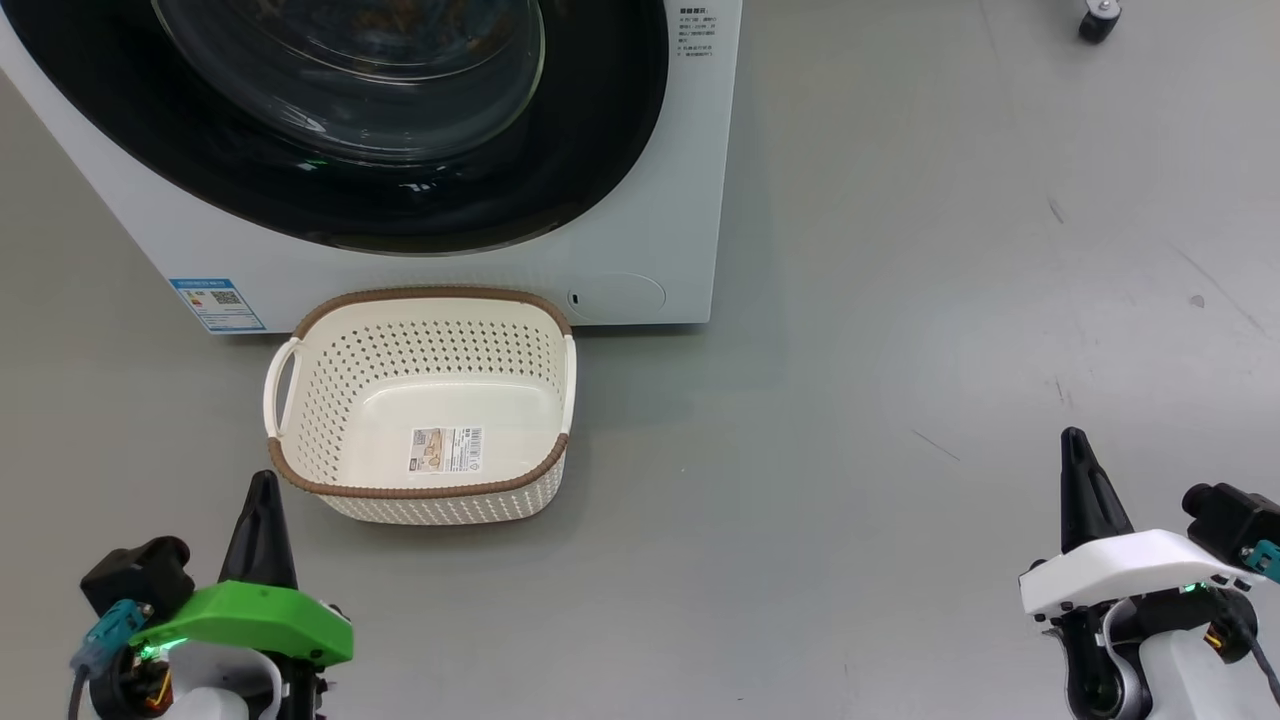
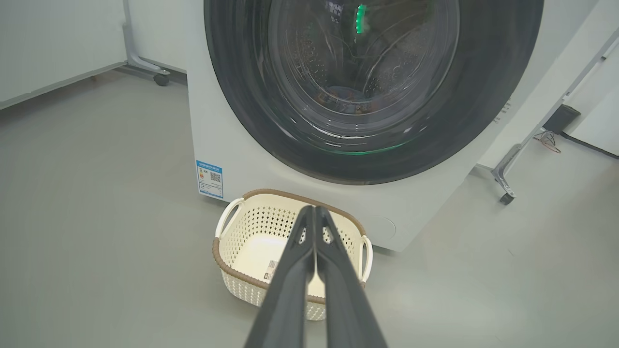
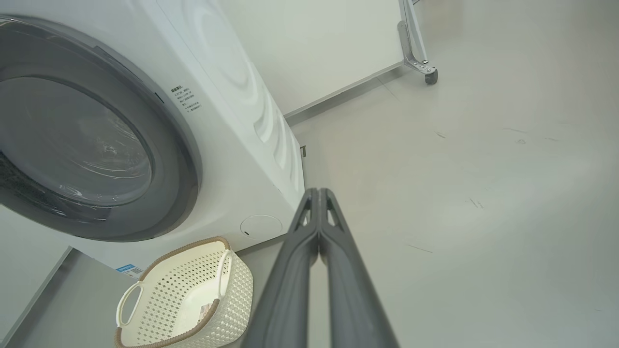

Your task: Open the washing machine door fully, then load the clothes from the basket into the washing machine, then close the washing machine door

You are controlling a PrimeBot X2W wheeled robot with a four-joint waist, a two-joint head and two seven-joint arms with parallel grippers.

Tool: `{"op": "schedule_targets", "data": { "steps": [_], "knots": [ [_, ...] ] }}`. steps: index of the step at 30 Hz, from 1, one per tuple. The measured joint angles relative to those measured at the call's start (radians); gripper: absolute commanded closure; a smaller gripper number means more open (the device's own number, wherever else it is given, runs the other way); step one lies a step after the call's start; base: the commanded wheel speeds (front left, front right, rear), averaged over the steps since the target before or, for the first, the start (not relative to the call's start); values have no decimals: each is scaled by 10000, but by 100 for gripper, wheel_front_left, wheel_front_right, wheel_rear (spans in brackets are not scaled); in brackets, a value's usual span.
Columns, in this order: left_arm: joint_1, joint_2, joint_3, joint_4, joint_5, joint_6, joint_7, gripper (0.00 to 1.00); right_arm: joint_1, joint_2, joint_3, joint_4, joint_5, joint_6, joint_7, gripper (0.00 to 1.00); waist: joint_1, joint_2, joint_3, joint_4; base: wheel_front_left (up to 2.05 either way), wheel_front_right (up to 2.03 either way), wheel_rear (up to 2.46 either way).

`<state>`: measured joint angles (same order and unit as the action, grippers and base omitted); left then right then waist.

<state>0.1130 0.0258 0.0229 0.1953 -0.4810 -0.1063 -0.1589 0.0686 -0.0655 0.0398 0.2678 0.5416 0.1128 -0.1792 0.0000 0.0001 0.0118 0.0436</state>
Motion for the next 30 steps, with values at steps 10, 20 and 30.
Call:
{"op": "schedule_targets", "data": {
  "steps": [10,20,30],
  "knots": [
    [-191,0,69,171,-1335,0,362,100,-179,29,-230,15,1292,2,372,100,0,0,-13,-53,0,0,0],
    [-396,0,128,234,-2694,-38,738,100,-267,44,-418,29,2637,2,736,100,0,0,-24,-107,0,0,0],
    [-685,0,257,305,-4270,-77,1103,100,-453,69,-675,38,4096,4,1154,100,0,0,-37,-167,0,0,0]
  ]
}}
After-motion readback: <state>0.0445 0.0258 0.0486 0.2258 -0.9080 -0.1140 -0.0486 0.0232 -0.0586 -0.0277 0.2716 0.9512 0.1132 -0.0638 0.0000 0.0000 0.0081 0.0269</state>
